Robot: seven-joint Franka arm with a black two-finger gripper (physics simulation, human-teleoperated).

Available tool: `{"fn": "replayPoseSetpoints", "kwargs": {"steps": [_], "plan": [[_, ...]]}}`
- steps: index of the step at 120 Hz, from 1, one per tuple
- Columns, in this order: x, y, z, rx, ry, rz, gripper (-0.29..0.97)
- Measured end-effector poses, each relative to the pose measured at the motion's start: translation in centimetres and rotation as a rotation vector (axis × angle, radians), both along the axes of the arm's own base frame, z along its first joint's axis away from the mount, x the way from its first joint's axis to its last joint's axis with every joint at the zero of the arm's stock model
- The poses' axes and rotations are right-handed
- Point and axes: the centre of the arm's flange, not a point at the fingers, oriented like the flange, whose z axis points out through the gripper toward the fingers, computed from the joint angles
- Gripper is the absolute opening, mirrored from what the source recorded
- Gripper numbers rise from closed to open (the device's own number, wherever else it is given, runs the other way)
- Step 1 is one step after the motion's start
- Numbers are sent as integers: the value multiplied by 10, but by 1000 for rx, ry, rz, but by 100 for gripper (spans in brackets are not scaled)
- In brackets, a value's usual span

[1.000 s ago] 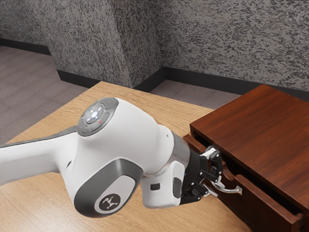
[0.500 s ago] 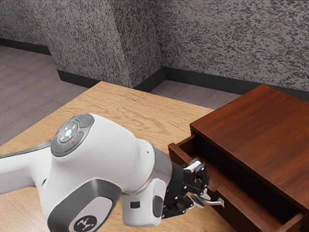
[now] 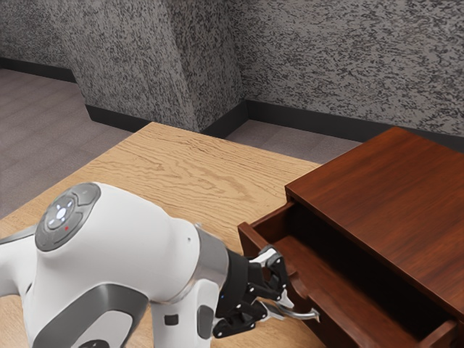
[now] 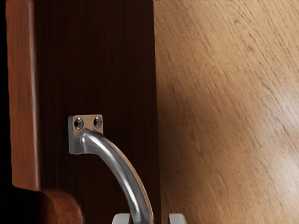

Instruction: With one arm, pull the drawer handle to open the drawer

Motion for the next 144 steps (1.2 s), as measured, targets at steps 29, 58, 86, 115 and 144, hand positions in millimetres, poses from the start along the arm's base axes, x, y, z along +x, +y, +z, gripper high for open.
{"fn": "replayPoseSetpoints", "kwargs": {"steps": [29,58,86,115,144], "plan": [[-9,5,0,-7,1,-1,1],[-17,10,-4,-6,3,1,1],[-27,10,-6,0,3,-7,1],[-38,14,-7,6,2,-7,1],[-52,15,-9,11,0,-15,1]]}}
